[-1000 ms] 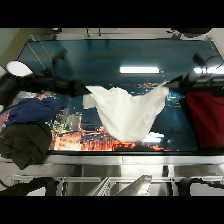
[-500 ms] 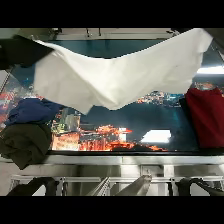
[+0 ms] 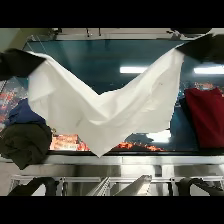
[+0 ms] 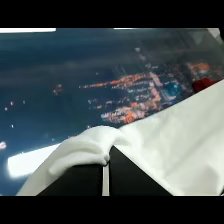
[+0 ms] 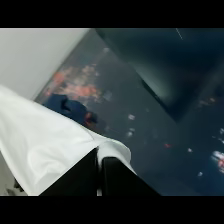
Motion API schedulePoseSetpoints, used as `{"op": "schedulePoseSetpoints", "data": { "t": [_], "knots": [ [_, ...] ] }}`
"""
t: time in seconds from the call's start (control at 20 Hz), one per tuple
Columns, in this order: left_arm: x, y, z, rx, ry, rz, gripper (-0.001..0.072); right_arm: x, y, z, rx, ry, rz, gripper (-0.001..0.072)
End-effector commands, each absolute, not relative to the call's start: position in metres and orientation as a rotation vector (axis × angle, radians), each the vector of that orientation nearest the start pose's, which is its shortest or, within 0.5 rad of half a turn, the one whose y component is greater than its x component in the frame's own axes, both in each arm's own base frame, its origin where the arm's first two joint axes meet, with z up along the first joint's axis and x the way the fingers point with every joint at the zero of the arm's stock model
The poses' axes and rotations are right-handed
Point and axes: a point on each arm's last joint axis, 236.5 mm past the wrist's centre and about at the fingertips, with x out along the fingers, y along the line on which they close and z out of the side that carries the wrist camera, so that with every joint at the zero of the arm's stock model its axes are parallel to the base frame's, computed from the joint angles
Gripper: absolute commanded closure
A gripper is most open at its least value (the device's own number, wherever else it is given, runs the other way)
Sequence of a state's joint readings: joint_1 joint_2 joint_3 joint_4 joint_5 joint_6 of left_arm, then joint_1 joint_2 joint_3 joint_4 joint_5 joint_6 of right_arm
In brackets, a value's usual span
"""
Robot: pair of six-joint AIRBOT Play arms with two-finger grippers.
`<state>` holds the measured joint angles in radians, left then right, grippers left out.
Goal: Fold the shirts.
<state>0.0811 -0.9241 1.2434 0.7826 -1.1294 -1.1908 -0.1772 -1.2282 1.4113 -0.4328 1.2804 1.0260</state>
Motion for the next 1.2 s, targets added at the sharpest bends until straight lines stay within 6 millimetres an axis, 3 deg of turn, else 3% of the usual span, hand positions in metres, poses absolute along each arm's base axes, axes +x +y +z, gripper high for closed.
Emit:
{"op": "schedulePoseSetpoints", "data": {
  "t": [0.0,0.1,0.15,0.2,0.25,0.3,0.35,0.5,0.65,0.9,1.15],
  "knots": [
    [0.389,-0.117,0.142,-0.331,0.849,-0.561,0.0682,0.467,0.114,0.132,0.514,0.843,0.67,0.0693],
    [0.394,-0.118,0.094,-0.347,0.98,-0.584,0.0679,0.487,0.107,0.075,0.582,0.935,0.627,0.067],
    [0.396,-0.117,0.073,-0.371,1.04,-0.584,0.0647,0.49,0.106,0.051,0.631,0.99,0.606,0.0445],
    [0.396,-0.114,0.052,-0.398,1.103,-0.582,0.0394,0.49,0.105,0.029,0.677,1.045,0.589,0.0184],
    [0.394,-0.11,0.036,-0.427,1.156,-0.579,0.027,0.488,0.104,0.015,0.702,1.085,0.588,0.0131],
    [0.392,-0.103,0.022,-0.457,1.205,-0.573,0.0043,0.484,0.103,0.006,0.716,1.115,0.593,0.0132],
    [0.388,-0.096,0.012,-0.492,1.249,-0.565,-0.0008,0.481,0.1,0.002,0.725,1.135,0.598,0.0132],
    [0.378,-0.073,-0.011,-0.582,1.339,-0.544,-0.0007,0.462,0.099,0.001,0.731,1.2,0.644,0.0131],
    [0.368,-0.069,-0.024,-0.628,1.409,-0.556,-0.0007,0.439,0.117,-0.015,0.729,1.281,0.683,0.0132],
    [0.381,-0.072,-0.055,-0.642,1.421,-0.515,-0.0007,0.423,0.152,-0.064,0.703,1.336,0.638,0.0132],
    [0.399,-0.081,-0.085,-0.627,1.403,-0.467,-0.0007,0.419,0.198,-0.092,0.735,1.376,0.657,0.0132]
  ]
}}
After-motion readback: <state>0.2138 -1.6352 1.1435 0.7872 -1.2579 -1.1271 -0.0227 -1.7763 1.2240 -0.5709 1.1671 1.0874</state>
